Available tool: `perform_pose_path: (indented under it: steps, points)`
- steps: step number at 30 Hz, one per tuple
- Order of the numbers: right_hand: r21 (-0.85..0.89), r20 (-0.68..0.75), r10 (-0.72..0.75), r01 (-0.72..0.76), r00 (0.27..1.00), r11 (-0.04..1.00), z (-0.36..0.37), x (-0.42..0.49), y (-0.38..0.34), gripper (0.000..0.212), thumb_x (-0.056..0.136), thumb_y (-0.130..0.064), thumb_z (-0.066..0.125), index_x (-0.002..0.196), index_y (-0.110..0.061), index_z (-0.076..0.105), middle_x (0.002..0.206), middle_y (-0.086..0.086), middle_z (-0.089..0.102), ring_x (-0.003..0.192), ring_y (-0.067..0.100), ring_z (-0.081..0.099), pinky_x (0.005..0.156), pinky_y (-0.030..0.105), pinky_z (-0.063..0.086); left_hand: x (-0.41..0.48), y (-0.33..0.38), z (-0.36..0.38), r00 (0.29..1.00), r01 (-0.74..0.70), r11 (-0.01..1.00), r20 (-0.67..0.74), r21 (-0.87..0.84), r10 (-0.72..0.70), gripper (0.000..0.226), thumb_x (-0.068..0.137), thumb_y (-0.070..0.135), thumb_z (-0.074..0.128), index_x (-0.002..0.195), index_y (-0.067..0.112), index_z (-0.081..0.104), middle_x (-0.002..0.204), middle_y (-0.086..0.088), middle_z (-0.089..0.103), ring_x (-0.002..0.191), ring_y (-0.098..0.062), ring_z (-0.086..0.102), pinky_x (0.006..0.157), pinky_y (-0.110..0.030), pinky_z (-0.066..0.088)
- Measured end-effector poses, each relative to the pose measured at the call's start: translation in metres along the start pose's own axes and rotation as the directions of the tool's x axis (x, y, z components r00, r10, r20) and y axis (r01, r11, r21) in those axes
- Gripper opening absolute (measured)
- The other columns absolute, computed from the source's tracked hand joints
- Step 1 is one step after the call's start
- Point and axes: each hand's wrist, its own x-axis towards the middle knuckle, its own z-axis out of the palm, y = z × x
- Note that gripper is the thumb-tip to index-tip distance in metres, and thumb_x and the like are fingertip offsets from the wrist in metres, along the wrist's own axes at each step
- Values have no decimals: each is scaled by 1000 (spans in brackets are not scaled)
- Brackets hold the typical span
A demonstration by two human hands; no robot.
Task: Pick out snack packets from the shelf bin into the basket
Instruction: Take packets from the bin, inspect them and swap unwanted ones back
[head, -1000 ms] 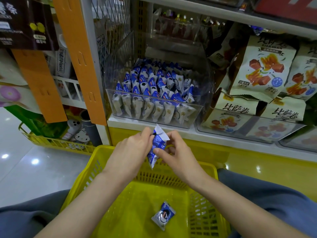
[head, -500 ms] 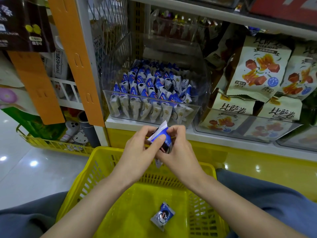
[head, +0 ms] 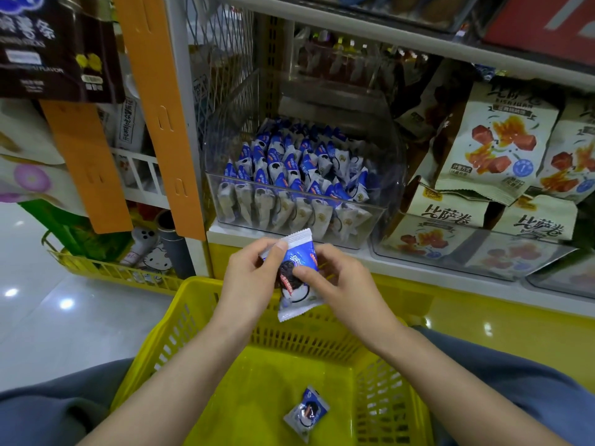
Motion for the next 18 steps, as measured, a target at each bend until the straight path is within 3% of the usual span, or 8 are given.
perform_pose_path:
  steps: [3, 6, 8, 11, 15, 18]
  points:
    - [-70, -16, -63, 62, 998, 996, -3, 0, -3, 19, 84, -31, 64, 102, -29, 59, 86, -18, 62, 74, -1, 54, 62, 11, 41, -1, 0, 1, 997, 77, 991, -15, -107, -79, 24, 94, 21, 50, 82, 11, 67, 72, -4, 69, 66, -12, 61, 65, -27, 51]
    - [-8, 6, 8, -8, 1000, 1000, -3, 0, -2, 23, 82, -25, 67, 104, -27, 60, 91, -15, 66, 74, -3, 59, 61, 11, 46, 3, -1, -3, 985, 123, 973, -96, -194, -144, 25, 96, 22, 47, 86, 8, 65, 73, -4, 69, 59, -7, 62, 55, -18, 51]
    - [100, 45, 89, -93, 995, 991, -1, -1, -2, 24, 82, -16, 68, 104, -22, 60, 88, -6, 68, 67, 2, 62, 59, 18, 52, 5, -2, -6, 977, 147, 962, -115, -231, -177, 27, 96, 23, 46, 85, 7, 64, 70, -2, 69, 57, -6, 62, 54, -16, 51]
    - [301, 32, 147, -150, 989, 942, -3, 1, -3, 24, 83, -3, 64, 98, -21, 60, 78, 4, 66, 56, 4, 63, 56, 16, 52, 5, -1, -6, 971, 179, 933, -98, -311, -218, 30, 97, 22, 44, 80, 8, 64, 66, 2, 71, 58, -5, 63, 55, -15, 52]
    - [438, -32, 151, -122, 988, 891, -9, 3, -5, 25, 82, 4, 61, 93, -19, 62, 63, -4, 66, 53, 3, 62, 53, 14, 51, 2, 2, -1, 954, 244, 832, -32, -498, -299, 30, 98, 20, 42, 82, 8, 64, 71, -2, 73, 63, -8, 68, 59, -19, 56]
    - [519, -80, 189, -122, 979, 846, -9, 3, -6, 22, 83, 5, 59, 99, -11, 61, 68, 0, 67, 53, 3, 63, 52, 13, 50, 3, 6, -2, 951, 284, 738, 80, -611, -300, 24, 95, 20, 46, 90, 5, 65, 80, -6, 74, 71, -12, 70, 59, -21, 55]
